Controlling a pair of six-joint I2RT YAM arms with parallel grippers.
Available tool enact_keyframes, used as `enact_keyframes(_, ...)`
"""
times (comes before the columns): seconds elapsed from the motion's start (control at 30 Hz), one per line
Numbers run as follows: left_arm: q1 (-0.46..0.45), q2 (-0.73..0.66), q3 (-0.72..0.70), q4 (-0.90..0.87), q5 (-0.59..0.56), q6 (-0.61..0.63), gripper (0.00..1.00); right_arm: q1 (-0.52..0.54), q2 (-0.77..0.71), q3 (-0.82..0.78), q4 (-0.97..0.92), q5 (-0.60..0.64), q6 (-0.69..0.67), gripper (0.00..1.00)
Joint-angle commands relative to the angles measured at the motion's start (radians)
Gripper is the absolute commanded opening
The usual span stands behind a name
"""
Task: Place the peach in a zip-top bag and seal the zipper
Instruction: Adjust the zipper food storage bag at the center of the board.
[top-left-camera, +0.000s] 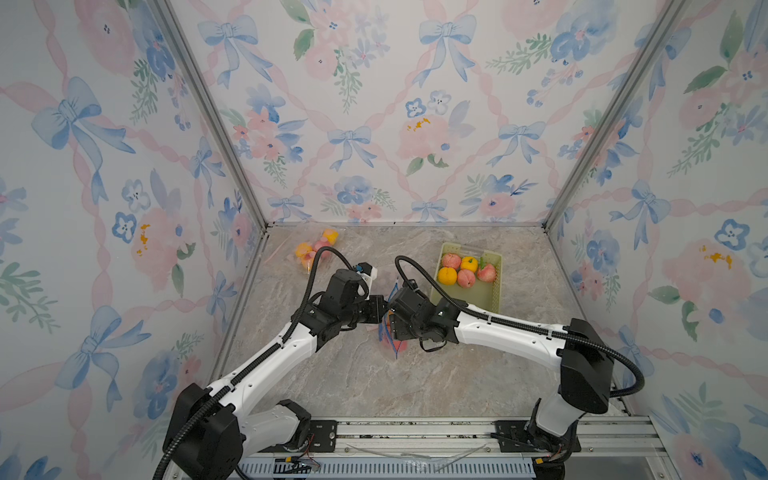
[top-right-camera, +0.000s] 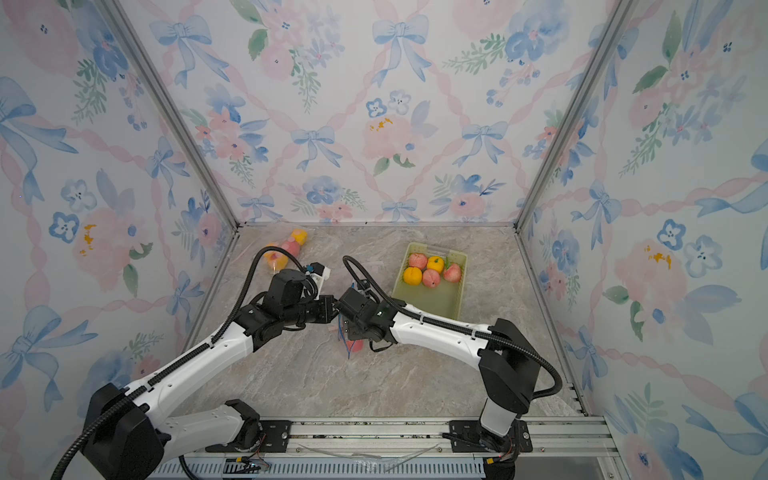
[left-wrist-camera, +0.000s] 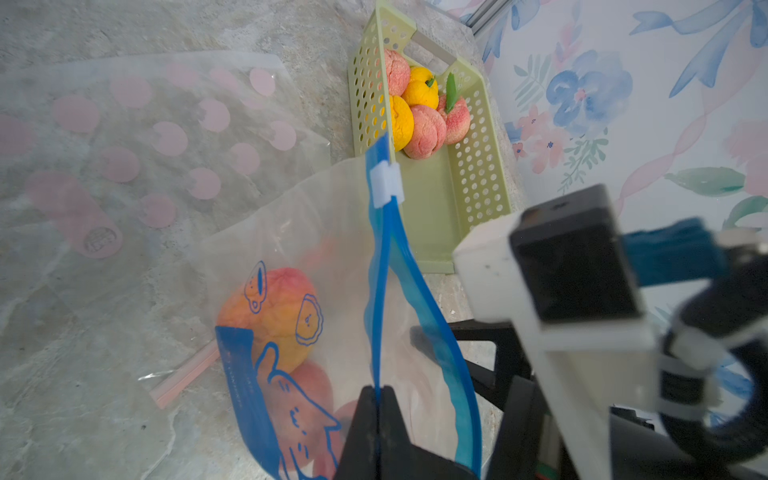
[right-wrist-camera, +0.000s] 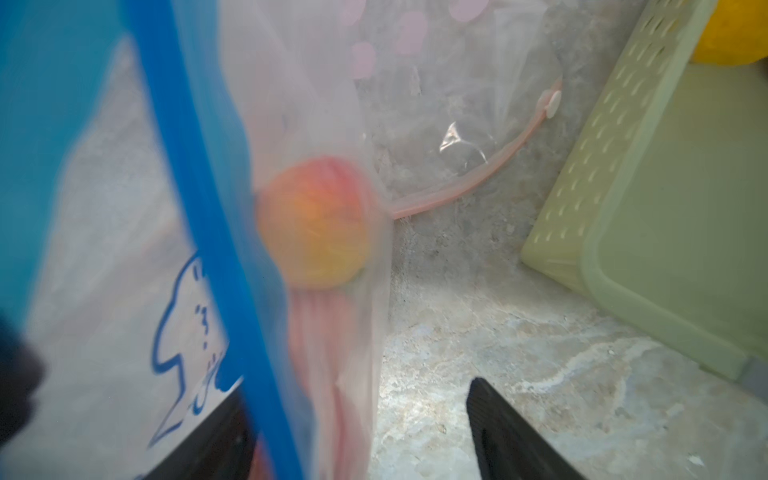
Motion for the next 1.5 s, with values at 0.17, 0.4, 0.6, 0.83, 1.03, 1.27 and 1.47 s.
enact_keyframes(0.17,0.052,-0.038,-0.031,0.073,-0.006,-0.055,0.00,0.024,0.025,0.017,-0.157,-0.081,-0.029,0.84)
enact_keyframes(0.4,0.091,-0.053,-0.034,0.074,0.022,-0.062,0.00,0.017,-0.024,0.023,-0.204,-0.066,-0.065,0.85)
enact_keyframes(0.6,0.091,-0.061,-0.078,0.073,0.059,-0.070,0.00,-0.010,-0.058,0.028,-0.060,-0.112,-0.062,0.85)
enact_keyframes(0.83,0.081,-0.067,-0.093,0.073,0.092,-0.069,0.00,-0.054,-0.122,0.012,0.074,-0.117,-0.036,0.85)
enact_keyframes(1.03,0.074,-0.068,-0.093,0.073,0.086,-0.070,0.00,-0.111,-0.182,0.005,0.146,-0.194,-0.061,0.84)
enact_keyframes(1.27,0.060,-0.055,-0.089,0.075,0.078,-0.068,0.00,-0.243,-0.237,0.022,0.043,-0.132,-0.124,0.82)
enact_keyframes(1.47,0.048,-0.058,-0.087,0.074,0.064,-0.066,0.00,-0.433,-0.215,-0.026,-0.024,-0.040,-0.194,0.81)
